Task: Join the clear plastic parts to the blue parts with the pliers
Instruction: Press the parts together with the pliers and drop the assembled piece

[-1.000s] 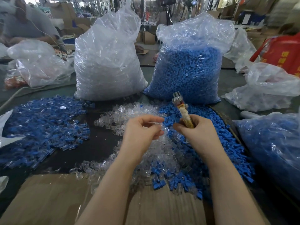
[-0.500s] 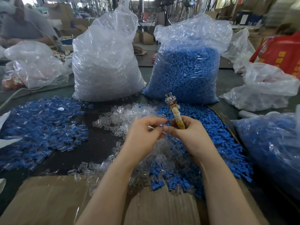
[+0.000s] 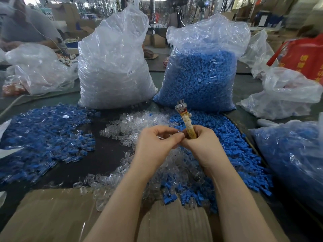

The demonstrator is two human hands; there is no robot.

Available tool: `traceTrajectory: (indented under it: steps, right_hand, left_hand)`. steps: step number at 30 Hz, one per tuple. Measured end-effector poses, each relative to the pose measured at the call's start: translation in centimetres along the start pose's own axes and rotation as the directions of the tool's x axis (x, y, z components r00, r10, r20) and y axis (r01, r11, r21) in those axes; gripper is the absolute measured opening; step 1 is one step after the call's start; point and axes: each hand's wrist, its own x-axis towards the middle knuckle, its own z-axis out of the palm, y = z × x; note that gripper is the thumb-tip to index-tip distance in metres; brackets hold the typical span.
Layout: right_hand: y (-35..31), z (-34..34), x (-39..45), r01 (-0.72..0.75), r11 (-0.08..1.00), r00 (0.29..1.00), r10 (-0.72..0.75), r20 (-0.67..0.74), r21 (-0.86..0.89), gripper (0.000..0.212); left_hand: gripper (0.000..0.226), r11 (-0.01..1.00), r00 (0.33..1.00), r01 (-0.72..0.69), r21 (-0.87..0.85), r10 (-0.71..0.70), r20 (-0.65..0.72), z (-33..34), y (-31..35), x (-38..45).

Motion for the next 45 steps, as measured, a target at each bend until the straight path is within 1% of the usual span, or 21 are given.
traceTrajectory:
  steps: [3, 8, 10, 12, 15, 20, 23, 28, 30, 33, 39, 41, 45]
  right_hand:
    - [-0.1, -0.1, -0.1, 0.009, 1.000, 1.000, -0.009, 0.023, -0.013, 0.011]
    - [-0.2, -0.2, -0.1, 0.052, 0.998, 0.997, -0.054, -0.063, -0.043, 0.005]
    - [-0.4, -0.3, -0.2, 0.077, 0.997, 0.996, -0.077, -0.038, -0.016, 0.004]
    - [-0.6, -0.2, -0.4, 0.102, 0.995, 0.995, -0.102, 0.002, 0.008, 0.006]
    - [-0.7, 0.0, -0.6, 0.136, 0.991, 0.991, -0.135, 0.018, -0.020, 0.012]
    - [-0.7, 0.2, -0.7, 0.162, 0.986, 0.987, -0.162, 0.005, -0.024, 0.013]
    - [-0.6, 0.2, -0.6, 0.179, 0.983, 0.984, -0.179, 0.021, -0.035, 0.013]
    - [-0.5, 0.3, -0.5, 0.204, 0.976, 0.978, -0.206, -0.022, -0.074, 0.009]
    - [-0.4, 0.4, -0.4, 0.191, 0.978, 0.979, -0.196, -0.060, -0.079, 0.008]
    - [-0.4, 0.5, -0.4, 0.172, 0.984, 0.977, -0.177, -0.120, -0.047, 0.011]
    - [-0.6, 0.9, -0.5, 0.261, 0.965, 0.955, -0.261, -0.138, -0.020, 0.012]
    - [-0.6, 1.1, -0.5, 0.279, 0.959, 0.947, -0.282, -0.153, -0.042, 0.013]
    - [-0.3, 1.2, -0.4, 0.282, 0.947, 0.931, -0.309, -0.193, -0.156, 0.012]
  left_hand:
    - [0.010, 1.000, 1.000, -0.006, 0.025, 0.007, -0.027, -0.1, -0.2, 0.0]
    - [0.012, 0.990, 0.995, -0.054, 0.133, 0.064, -0.075, -0.2, -0.2, -0.1]
    - [0.011, 0.989, 0.995, -0.051, 0.137, 0.062, -0.076, -0.3, -0.1, -0.1]
    - [0.006, 0.995, 0.997, -0.015, 0.102, 0.023, -0.078, -0.4, -0.1, 0.0]
    - [0.008, 0.998, 0.997, 0.057, 0.006, -0.057, -0.052, -0.6, -0.1, 0.1]
    - [0.014, 0.995, 0.997, 0.075, -0.061, -0.073, 0.037, -1.1, 0.0, 0.1]
    - [0.018, 0.991, 0.995, 0.087, -0.104, -0.082, 0.052, -1.0, 0.1, 0.1]
    - [0.015, 0.959, 0.992, 0.127, -0.254, -0.121, 0.039, -1.0, 0.2, 0.1]
    - [0.015, 0.943, 0.990, 0.137, -0.303, -0.140, 0.010, -1.1, 0.2, 0.1]
    - [0.013, 0.930, 0.985, 0.138, -0.340, -0.164, -0.050, -1.2, 0.2, 0.1]
    - [0.009, 0.913, 0.981, 0.116, -0.391, -0.167, -0.097, -0.7, 0.4, 0.0]
    - [0.009, 0.906, 0.981, 0.107, -0.410, -0.164, -0.105, -0.5, 0.5, -0.1]
    - [0.011, 0.904, 0.983, 0.070, -0.422, -0.134, -0.123, -0.2, 0.7, -0.3]
